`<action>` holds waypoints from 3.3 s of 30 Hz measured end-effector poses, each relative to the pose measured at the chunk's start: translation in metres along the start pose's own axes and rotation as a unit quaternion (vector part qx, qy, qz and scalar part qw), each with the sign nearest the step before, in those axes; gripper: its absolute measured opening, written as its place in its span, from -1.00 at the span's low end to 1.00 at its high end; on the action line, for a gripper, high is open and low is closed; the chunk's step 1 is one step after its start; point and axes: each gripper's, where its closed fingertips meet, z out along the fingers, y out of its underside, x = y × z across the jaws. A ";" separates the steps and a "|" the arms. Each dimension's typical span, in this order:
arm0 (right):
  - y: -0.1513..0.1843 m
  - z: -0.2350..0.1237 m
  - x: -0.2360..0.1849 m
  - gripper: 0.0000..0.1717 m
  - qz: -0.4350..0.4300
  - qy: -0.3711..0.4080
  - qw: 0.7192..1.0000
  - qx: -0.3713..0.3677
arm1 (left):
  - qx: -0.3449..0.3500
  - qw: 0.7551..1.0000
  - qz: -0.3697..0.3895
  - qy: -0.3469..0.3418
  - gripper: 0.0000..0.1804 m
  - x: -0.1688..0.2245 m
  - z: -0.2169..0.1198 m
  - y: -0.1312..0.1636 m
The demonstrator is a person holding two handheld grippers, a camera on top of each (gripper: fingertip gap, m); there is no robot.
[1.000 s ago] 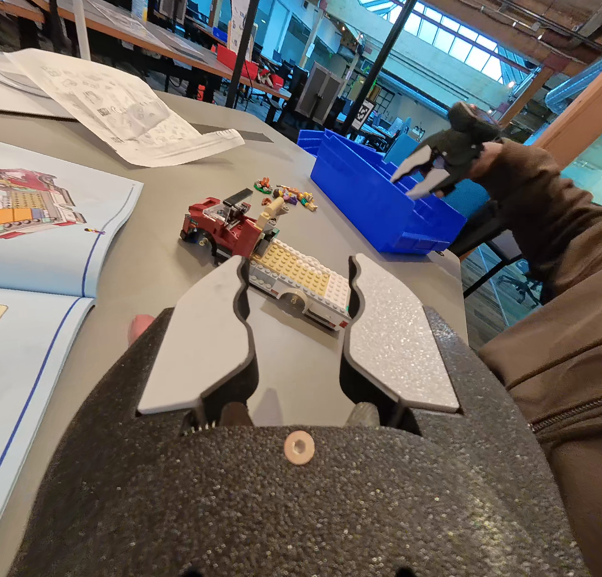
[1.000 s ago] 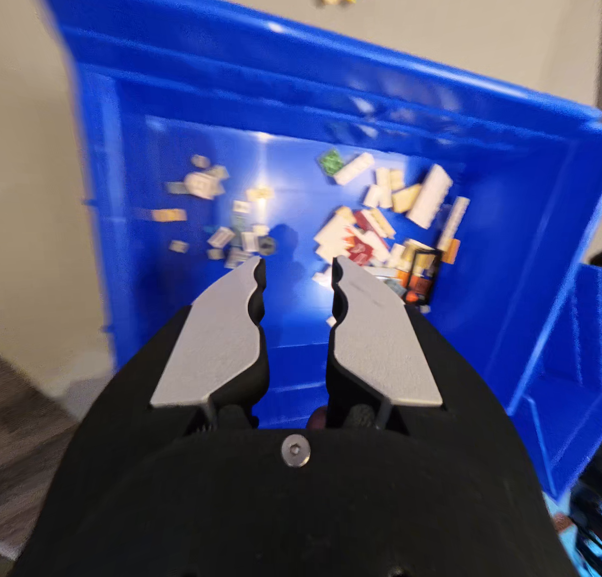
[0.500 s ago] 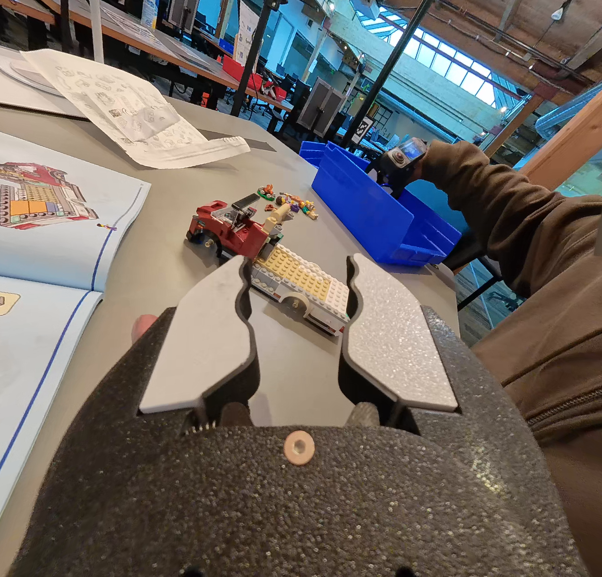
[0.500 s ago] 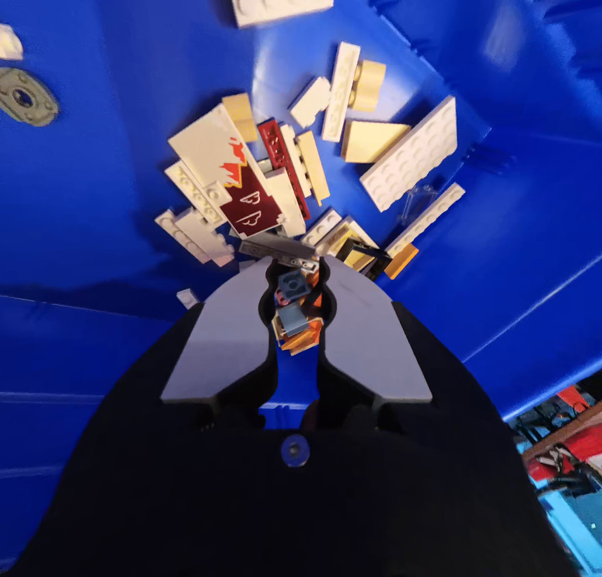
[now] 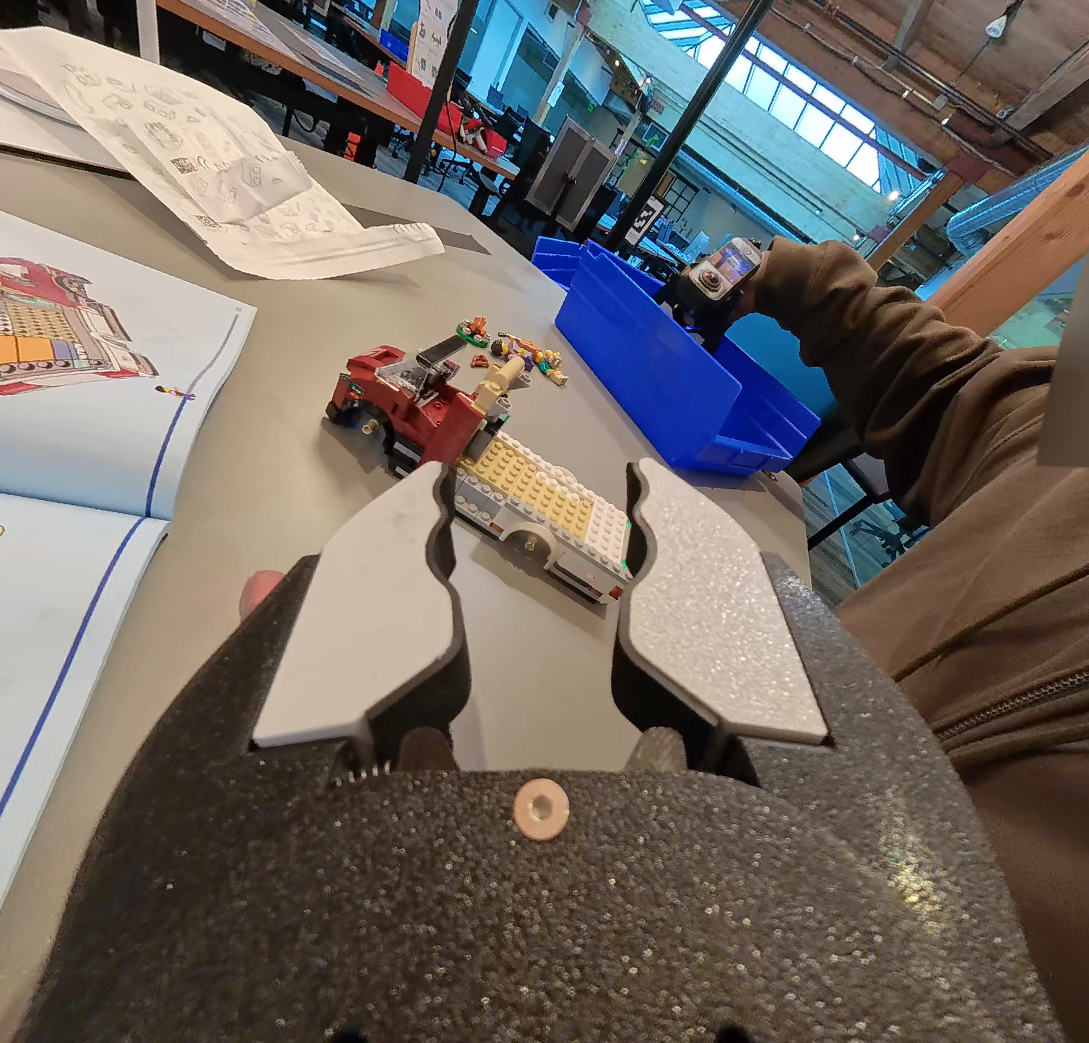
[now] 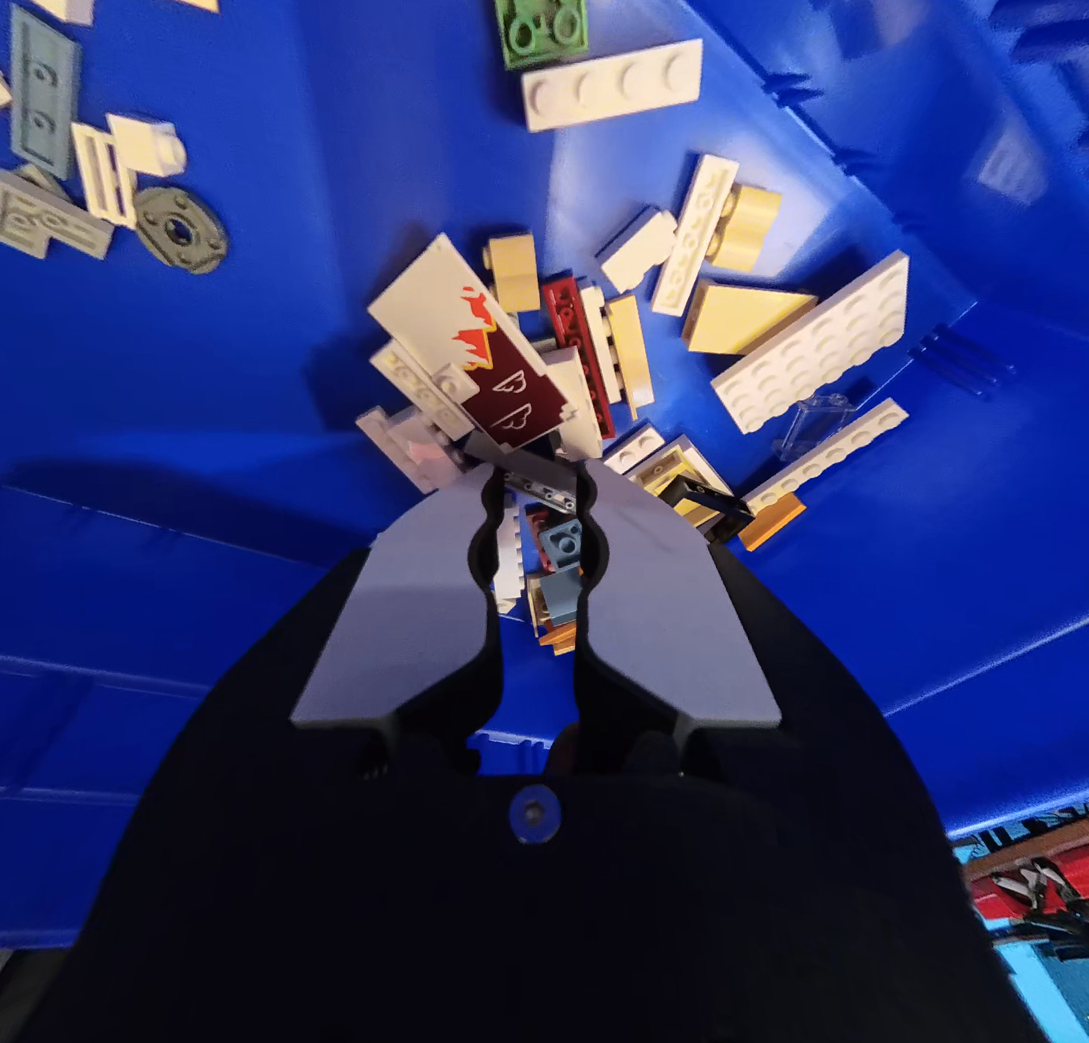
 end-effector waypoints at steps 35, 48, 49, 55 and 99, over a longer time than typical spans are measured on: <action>-0.001 0.000 -0.024 -0.73 -0.017 -0.050 0.998 -0.021 | -0.006 1.000 -0.014 0.017 -0.38 0.001 0.000 0.001; 0.007 -0.005 0.003 -0.71 0.060 0.006 0.998 0.011 | -0.008 1.000 -0.017 0.019 -0.39 0.001 0.000 0.001; 0.009 -0.005 0.001 -0.71 0.058 0.002 0.998 0.011 | -0.008 1.000 -0.018 0.020 -0.39 0.001 0.000 0.002; 0.014 -0.001 -0.010 -0.69 0.036 -0.011 0.999 -0.008 | -0.015 0.999 -0.020 0.021 -0.39 0.001 0.002 0.003; -0.120 -0.112 -0.089 -0.91 -0.012 0.031 0.990 0.135 | -0.048 0.998 -0.038 0.010 -0.43 -0.001 -0.003 0.014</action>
